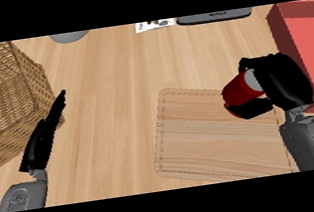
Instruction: Pick the can from the cutting board and place it in the cardboard box
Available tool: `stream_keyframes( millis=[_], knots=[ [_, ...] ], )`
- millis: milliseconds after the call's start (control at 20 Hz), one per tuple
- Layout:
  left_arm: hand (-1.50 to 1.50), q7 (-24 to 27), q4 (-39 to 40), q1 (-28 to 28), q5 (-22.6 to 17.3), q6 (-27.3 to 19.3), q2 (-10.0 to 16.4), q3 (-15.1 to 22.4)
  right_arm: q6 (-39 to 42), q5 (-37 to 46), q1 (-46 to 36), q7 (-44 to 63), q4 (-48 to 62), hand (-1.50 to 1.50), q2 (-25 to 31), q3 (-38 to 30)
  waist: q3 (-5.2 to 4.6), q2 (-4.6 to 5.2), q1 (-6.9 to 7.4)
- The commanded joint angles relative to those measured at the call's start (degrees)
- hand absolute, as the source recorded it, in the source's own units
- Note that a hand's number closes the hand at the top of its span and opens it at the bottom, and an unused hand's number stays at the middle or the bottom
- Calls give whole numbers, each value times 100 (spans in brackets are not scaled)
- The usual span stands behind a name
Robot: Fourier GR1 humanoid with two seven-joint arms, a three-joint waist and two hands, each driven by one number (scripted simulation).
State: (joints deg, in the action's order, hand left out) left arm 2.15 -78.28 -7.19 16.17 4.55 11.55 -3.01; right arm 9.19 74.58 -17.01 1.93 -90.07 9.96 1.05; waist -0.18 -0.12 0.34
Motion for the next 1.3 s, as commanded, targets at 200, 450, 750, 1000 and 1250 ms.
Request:
stream_keyframes(
  millis=[200, 450, 750, 1000, 1250],
  knots=[
    [0, -60, 210, -201, 153, -221, -227, 74, 1269, 238, -723, 1202, -1399, 150, 262, -401, 14, -4, -87],
    [0, -210, -517, 356, 1, 24, -7, -9, 1752, 26, -1078, 1571, -1631, 150, 648, -1192, 18, -9, -10],
    [0, -8, 253, -267, 108, -43, -5, -98, 1612, -537, -1224, 1364, -1255, 150, 1249, -2318, 18, 15, -61],
    [0, -148, 60, -212, 91, 7, -74, -41, 1516, -798, -1532, 981, -56, 150, 2011, -2861, 20, 19, -20],
    [0, 32, 170, -133, 226, -181, -257, 58, 977, -739, -1681, 487, 1310, 150, 2599, -2961, 20, 30, 16]
  ],
)
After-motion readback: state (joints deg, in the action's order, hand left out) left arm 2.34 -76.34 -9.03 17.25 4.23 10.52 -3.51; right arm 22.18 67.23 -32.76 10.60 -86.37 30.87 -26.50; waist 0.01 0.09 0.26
